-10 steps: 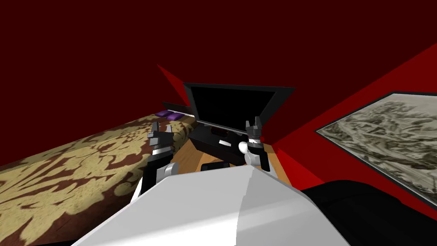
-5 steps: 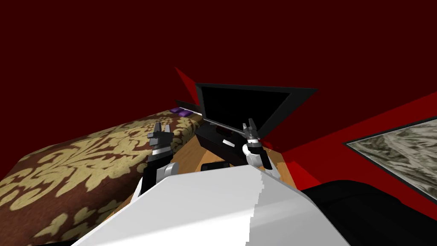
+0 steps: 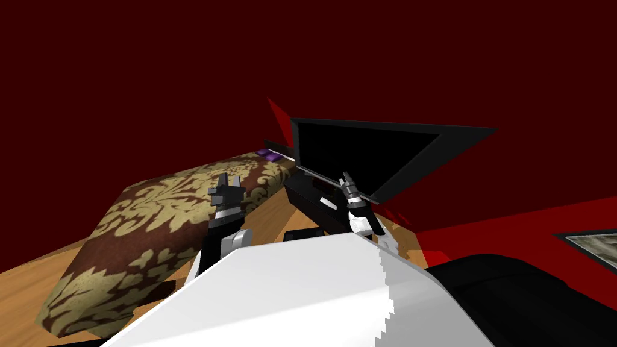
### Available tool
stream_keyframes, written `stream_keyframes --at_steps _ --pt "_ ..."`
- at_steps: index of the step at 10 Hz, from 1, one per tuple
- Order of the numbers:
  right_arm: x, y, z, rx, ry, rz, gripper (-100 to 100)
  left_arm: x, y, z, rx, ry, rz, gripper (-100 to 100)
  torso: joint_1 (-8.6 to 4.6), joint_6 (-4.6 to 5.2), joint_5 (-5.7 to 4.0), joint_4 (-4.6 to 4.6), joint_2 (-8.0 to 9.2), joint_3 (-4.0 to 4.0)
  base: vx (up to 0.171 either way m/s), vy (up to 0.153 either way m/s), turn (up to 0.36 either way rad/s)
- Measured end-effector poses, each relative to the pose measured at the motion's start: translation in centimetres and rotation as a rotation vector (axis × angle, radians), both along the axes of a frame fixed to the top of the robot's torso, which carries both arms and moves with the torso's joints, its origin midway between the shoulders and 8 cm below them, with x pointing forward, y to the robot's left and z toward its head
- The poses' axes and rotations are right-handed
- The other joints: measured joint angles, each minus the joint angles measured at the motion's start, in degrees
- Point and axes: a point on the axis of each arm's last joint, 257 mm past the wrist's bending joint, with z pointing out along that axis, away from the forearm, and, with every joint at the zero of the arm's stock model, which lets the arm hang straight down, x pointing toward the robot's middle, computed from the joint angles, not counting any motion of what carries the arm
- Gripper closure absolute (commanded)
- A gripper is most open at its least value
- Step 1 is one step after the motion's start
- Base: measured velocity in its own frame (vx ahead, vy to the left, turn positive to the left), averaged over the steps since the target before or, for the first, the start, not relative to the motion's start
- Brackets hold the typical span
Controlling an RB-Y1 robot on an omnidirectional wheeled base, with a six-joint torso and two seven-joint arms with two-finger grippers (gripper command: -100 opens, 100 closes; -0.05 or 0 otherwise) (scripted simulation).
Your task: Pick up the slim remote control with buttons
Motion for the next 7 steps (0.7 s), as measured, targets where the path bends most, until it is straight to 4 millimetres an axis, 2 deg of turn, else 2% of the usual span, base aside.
stream_keyframes --at_steps 1,2,3,4,6,7 --pt "0.3 0.1 -0.6 -0.023 0.024 0.006 -100 0.0 0.0 0.0 0.0 0.0 0.0 0 -0.01 0.03 0.0 0.0 -0.01 0.0 -0.028 -0.006 0.358" --pt "0.8 0.2 -2.0 -0.051 0.064 0.016 -100 0.0 0.0 0.0 0.0 0.0 0.0 0 0.0 -0.01 0.0 0.0 -0.03 -0.01 -0.033 -0.003 0.492" --pt "0.9 0.4 -3.8 -0.082 0.115 0.027 -100 0.0 0.0 0.0 0.0 0.0 0.0 0 0.01 -0.01 0.0 0.0 -0.01 -0.01 -0.024 -0.009 0.189" --pt "1.1 0.4 -4.6 -0.111 0.143 0.035 -100 0.0 0.0 0.0 0.0 0.0 0.0 0 -0.01 0.06 0.0 0.0 -0.03 -0.01 -0.023 -0.003 0.29" --pt "1.4 0.7 -8.2 -0.175 0.238 0.061 -100 0.0 0.0 0.0 0.0 0.0 0.0 0 -0.02 0.03 -0.01 -0.01 -0.06 -0.03 -0.018 -0.011 0.295" --pt "1.3 0.7 -9.2 -0.21 0.27 0.07 -100 0.0 0.0 0.0 0.0 0.0 0.0 0 -0.02 0.05 0.0 -0.01 -0.07 -0.04 -0.014 -0.002 0.348"
